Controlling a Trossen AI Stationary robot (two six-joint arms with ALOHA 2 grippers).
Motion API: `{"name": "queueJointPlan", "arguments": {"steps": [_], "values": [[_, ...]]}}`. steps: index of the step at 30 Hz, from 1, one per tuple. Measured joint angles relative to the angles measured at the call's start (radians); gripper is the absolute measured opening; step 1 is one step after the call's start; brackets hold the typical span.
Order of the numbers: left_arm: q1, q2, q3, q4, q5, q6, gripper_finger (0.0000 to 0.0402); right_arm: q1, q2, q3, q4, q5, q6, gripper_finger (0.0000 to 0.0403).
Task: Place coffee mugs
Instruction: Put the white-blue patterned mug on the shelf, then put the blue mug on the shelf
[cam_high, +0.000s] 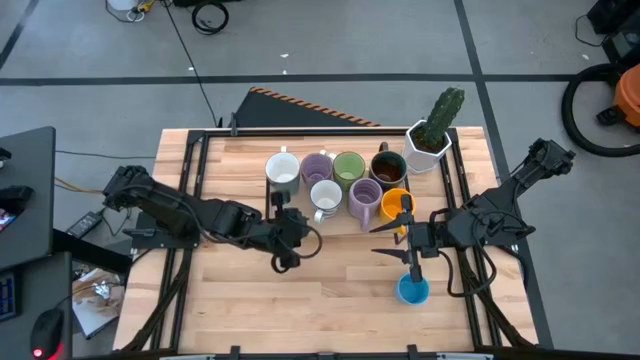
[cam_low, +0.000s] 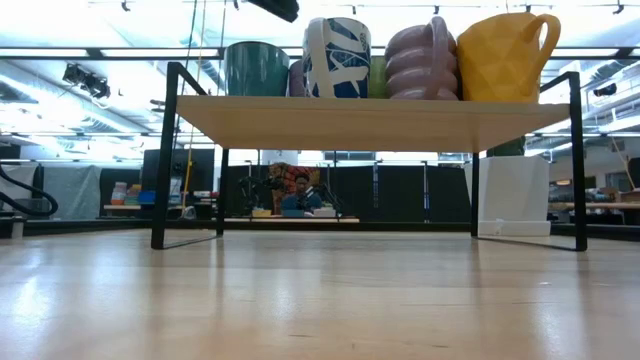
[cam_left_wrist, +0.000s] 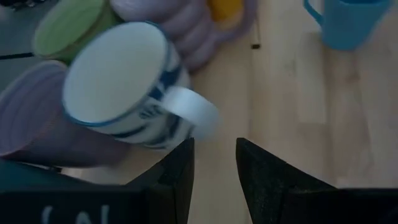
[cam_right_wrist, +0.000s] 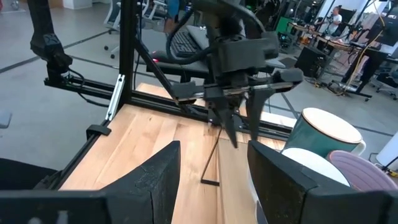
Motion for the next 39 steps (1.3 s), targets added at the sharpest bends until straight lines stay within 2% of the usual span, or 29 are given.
{"name": "queueJointPlan", "arguments": {"steps": [6, 13, 23, 29, 32, 39], "values": [[0.055, 0.039, 0.001, 0.021, -0.020, -0.015, 0.0126, 0.000, 0.000, 0.000, 0.001, -0.001, -0.006, 0.0193], [0.065, 0.067, 0.000, 0.028, -0.022, -0.022, 0.0126, 0.000, 0.000, 0.002, -0.005, -0.003, -0.009, 0.0193], [0.036, 0.066, 0.000, 0.138, 0.073, -0.049, 0.0126, 0.000, 0.000, 0.002, -0.007, -0.002, 0.001, 0.0193], [-0.015, 0.045, 0.000, 0.151, 0.111, 0.010, 0.0126, -0.009, 0.029, 0.002, -0.021, 0.052, 0.034, 0.0193], [-0.044, 0.017, 0.000, 0.108, 0.118, 0.038, 0.0126, -0.009, 0.061, 0.046, -0.049, 0.033, 0.038, 0.0193], [-0.053, -0.029, 0.001, 0.075, 0.133, 0.078, 0.0118, -0.009, 0.188, 0.214, -0.297, 0.001, 0.121, 0.0193]]}}
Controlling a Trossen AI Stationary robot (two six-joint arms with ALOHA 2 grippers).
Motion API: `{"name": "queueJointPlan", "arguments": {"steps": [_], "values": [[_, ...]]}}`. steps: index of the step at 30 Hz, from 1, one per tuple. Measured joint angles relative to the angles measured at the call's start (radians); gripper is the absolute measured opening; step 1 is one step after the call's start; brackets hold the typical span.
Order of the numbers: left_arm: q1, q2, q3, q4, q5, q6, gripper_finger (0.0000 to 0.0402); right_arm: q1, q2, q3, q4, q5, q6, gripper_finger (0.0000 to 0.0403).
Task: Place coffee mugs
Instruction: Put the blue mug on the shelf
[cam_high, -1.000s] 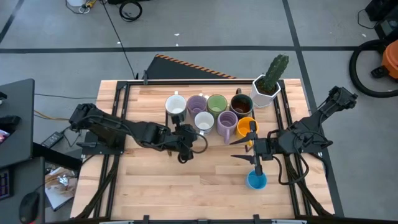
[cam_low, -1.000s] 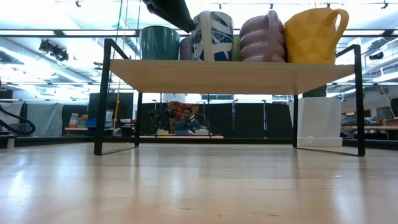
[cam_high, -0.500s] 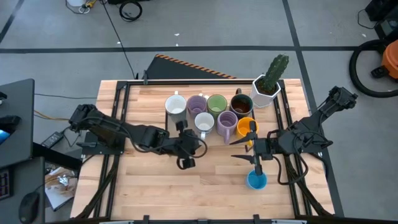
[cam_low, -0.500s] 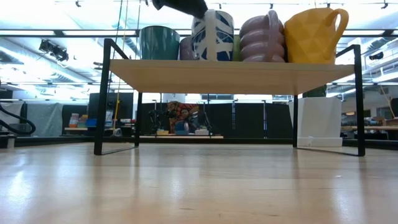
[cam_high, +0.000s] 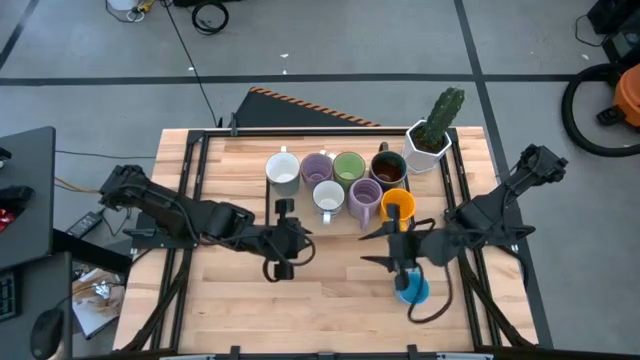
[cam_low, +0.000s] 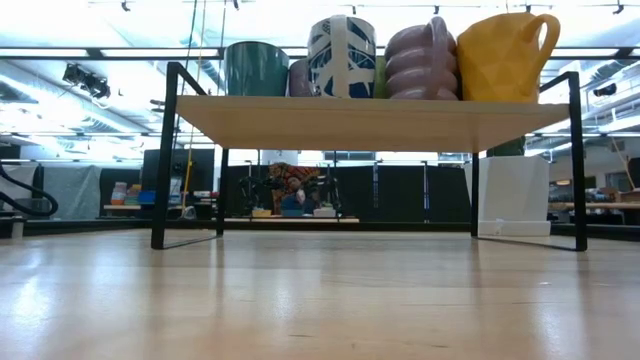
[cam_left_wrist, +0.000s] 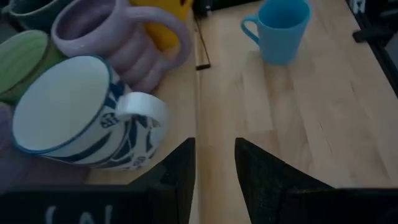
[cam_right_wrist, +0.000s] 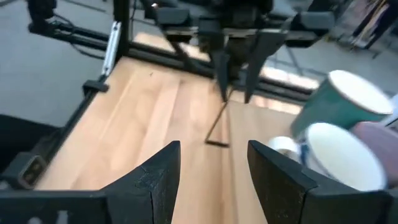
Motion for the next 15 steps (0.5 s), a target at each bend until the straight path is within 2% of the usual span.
{"name": "queueJointPlan", "arguments": {"steps": [4, 11, 15], "values": [[-0.017, -0.001, -0.014, 0.016, 0.020, 0.014, 0.0116, 0.008, 0.051, 0.072, -0.142, -0.045, 0.083, 0.0193], [-0.048, 0.000, -0.149, 0.132, 0.019, 0.032, 0.0115, 0.014, 0.099, 0.160, -0.364, -0.158, 0.314, 0.0193], [-0.064, -0.001, -0.179, 0.136, 0.020, 0.039, 0.0115, 0.016, 0.145, 0.181, -0.476, -0.289, 0.446, 0.0193]]}}
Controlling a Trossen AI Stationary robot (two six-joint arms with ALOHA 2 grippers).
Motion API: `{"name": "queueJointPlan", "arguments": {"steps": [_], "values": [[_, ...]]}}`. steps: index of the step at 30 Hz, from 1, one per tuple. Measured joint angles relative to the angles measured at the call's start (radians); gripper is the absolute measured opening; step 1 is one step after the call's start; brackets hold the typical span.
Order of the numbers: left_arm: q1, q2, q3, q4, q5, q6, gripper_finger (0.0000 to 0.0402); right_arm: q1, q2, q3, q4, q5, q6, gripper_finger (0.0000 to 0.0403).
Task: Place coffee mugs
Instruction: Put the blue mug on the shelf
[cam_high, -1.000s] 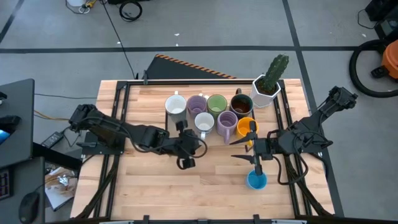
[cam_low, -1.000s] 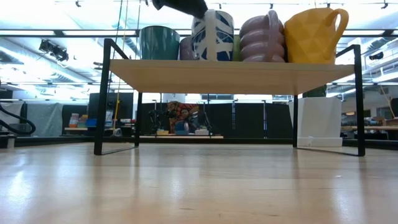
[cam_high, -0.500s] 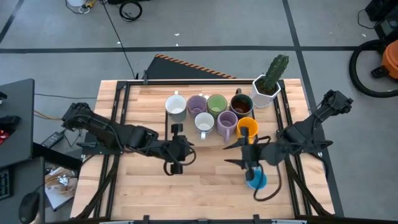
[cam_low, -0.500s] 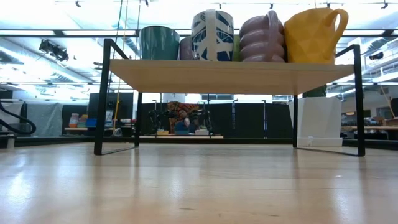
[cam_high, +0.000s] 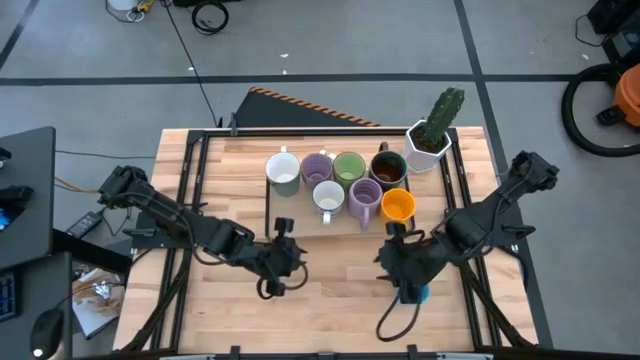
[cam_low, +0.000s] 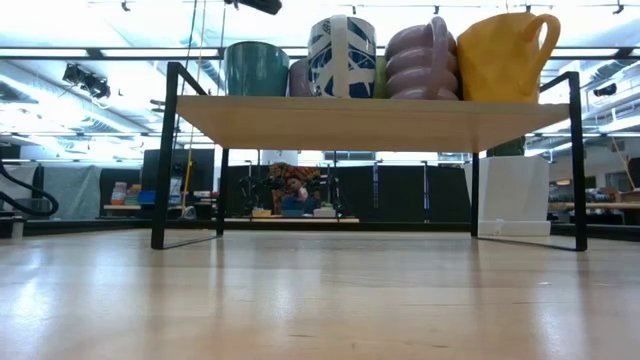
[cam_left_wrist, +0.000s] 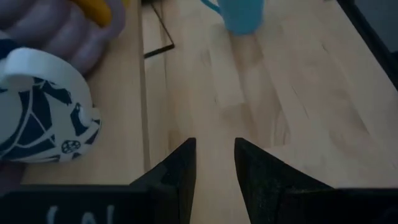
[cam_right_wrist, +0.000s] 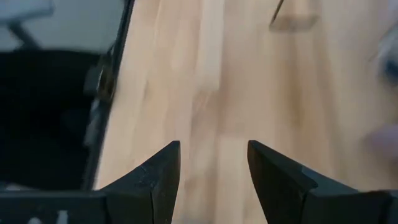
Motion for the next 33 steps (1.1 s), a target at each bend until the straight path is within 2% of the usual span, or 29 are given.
{"name": "queueJointPlan", "arguments": {"steps": [6, 8, 11, 15, 22, 28, 33], "values": [[-0.039, -0.018, -0.062, 0.048, 0.006, 0.082, 0.0115, 0.022, 0.113, 0.001, -0.207, -0.142, 0.173, 0.0193], [-0.053, -0.017, -0.068, 0.041, 0.007, 0.094, 0.0115, 0.026, 0.156, 0.001, -0.260, -0.227, 0.243, 0.0193], [-0.063, -0.018, -0.066, 0.044, 0.007, 0.093, 0.0115, 0.035, 0.219, 0.001, -0.311, -0.342, 0.364, 0.0192], [-0.074, -0.022, -0.066, 0.042, 0.005, 0.098, 0.0115, 0.070, 0.278, 0.000, -0.322, -0.415, 0.467, 0.0186], [-0.072, -0.024, -0.066, 0.044, -0.006, 0.135, 0.0115, 0.120, 0.277, 0.000, -0.267, -0.381, 0.626, 0.0179], [-0.064, -0.024, -0.066, 0.045, -0.060, 0.176, 0.0115, 0.145, 0.297, 0.000, -0.205, -0.314, 0.665, 0.0178], [-0.045, -0.024, -0.066, 0.051, -0.066, 0.176, 0.0115, 0.150, 0.326, 0.000, -0.205, -0.264, 0.718, 0.0178]]}}
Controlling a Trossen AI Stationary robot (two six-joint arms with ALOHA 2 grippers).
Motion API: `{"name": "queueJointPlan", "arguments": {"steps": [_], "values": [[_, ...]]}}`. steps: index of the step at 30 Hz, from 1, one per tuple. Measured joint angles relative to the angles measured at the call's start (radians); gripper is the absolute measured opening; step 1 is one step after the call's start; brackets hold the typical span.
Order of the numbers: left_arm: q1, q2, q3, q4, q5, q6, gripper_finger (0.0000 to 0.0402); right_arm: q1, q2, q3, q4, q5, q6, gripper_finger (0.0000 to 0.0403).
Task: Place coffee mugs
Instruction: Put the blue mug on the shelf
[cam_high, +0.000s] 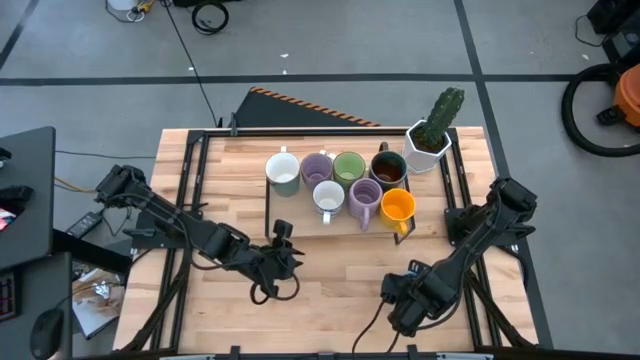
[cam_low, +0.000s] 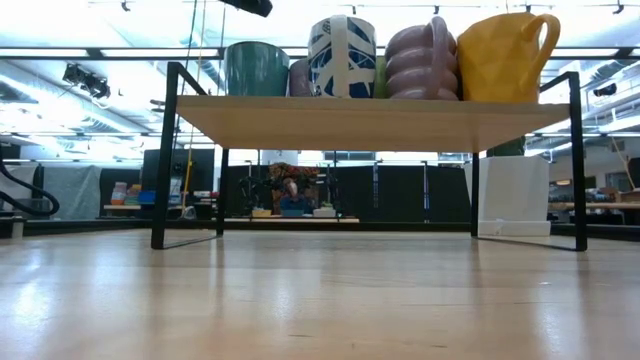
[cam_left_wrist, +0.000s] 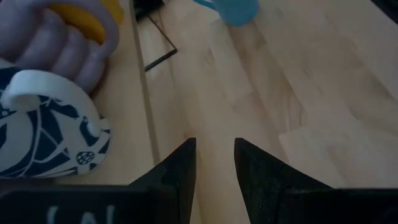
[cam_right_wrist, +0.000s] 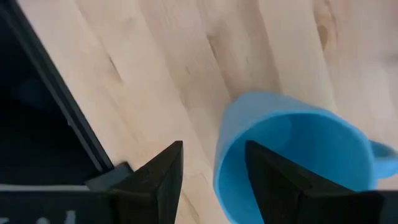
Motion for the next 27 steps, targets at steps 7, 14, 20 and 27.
{"name": "queueJointPlan", "arguments": {"steps": [7, 14, 20, 27], "values": [[0.011, 0.000, 0.000, -0.002, 0.000, 0.000, 0.0115, -0.030, 0.033, 0.000, -0.016, 0.002, 0.089, 0.0177], [0.019, 0.000, 0.002, 0.005, 0.003, -0.074, 0.0115, -0.046, 0.072, -0.010, -0.010, -0.021, 0.067, 0.0140], [0.060, 0.001, 0.079, -0.055, 0.075, -0.240, 0.0115, -0.048, 0.076, -0.033, 0.011, -0.040, 0.045, 0.0074], [0.090, 0.001, 0.120, -0.054, 0.146, -0.231, 0.0115, -0.047, 0.072, -0.032, 0.036, -0.057, -0.067, 0.0026]]}}
